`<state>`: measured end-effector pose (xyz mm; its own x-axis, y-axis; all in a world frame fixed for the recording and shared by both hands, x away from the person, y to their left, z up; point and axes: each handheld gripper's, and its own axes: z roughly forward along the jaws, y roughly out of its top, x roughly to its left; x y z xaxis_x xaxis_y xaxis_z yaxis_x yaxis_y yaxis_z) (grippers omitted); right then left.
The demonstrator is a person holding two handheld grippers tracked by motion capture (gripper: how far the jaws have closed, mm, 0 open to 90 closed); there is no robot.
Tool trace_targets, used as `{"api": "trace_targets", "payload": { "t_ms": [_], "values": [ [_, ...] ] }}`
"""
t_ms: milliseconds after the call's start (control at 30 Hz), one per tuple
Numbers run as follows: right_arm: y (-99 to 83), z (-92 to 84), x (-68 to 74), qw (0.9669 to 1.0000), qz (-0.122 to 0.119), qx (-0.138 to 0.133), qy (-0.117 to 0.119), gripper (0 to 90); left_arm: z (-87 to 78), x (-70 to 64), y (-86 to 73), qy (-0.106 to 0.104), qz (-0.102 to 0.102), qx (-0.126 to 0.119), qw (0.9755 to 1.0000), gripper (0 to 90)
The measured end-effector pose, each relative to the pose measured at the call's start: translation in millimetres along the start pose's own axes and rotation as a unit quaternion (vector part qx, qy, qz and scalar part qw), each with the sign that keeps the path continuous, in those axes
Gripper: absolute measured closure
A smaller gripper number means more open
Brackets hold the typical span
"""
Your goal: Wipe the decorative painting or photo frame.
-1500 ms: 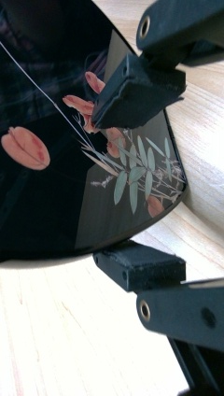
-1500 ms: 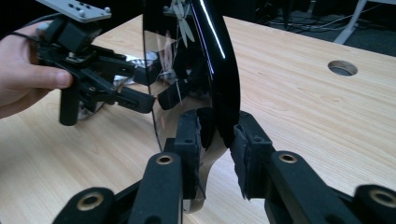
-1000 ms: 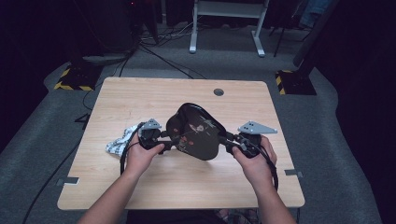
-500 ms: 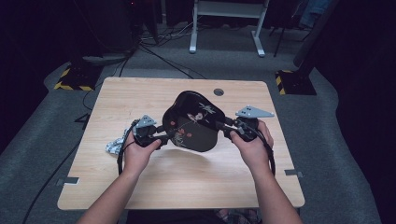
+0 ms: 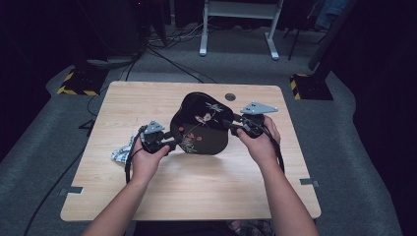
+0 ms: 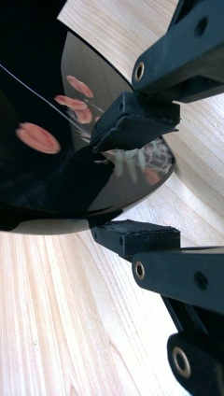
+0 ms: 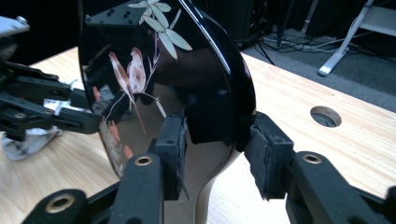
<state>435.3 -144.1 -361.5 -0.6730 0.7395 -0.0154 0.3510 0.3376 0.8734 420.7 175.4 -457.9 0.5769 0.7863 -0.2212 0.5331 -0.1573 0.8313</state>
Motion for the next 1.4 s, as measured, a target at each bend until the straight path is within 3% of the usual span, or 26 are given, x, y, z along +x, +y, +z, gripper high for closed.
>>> {"api": "trace_targets", "payload": {
  "t_ms": [167, 533, 633, 700, 933, 1100, 1400],
  "values": [
    [-2.7, 4.5, -5.4, 1.0000, -0.007, 0.002, 0.002, 58.9, 1.1, -1.7, -1.2, 0.000, 0.003, 0.001, 1.0000, 54.7],
    [-12.2, 1.4, -9.4, 1.0000, 0.008, 0.003, 0.001, 56.8, 0.8, -6.6, -1.3, -0.008, 0.006, -0.012, 0.9999, 51.1],
    [-13.1, 1.4, -9.3, 0.9999, 0.015, 0.004, 0.005, 48.8, -0.8, -8.0, -1.1, -0.010, 0.012, -0.013, 0.9998, 48.8],
    [-13.7, 0.7, -8.9, 0.9999, 0.014, 0.007, 0.006, 46.0, -3.6, -7.9, -0.4, -0.005, 0.017, -0.026, 0.9995, 45.6],
    [-14.8, -11.8, -6.2, 0.9996, 0.024, -0.018, 0.001, 41.1, -26.3, -10.7, 5.7, 0.008, 0.044, -0.058, 0.9974, 39.2],
    [-17.9, -30.4, -3.4, 0.9990, 0.030, -0.032, -0.004, 40.6, -54.9, -17.2, 9.7, 0.016, 0.076, -0.064, 0.9950, 37.2],
    [-35.0, -60.5, -5.2, 0.9983, 0.043, -0.040, 0.003, 40.6, -89.4, -21.4, 3.5, 0.015, 0.100, -0.054, 0.9934, 35.2]
  ]
}}
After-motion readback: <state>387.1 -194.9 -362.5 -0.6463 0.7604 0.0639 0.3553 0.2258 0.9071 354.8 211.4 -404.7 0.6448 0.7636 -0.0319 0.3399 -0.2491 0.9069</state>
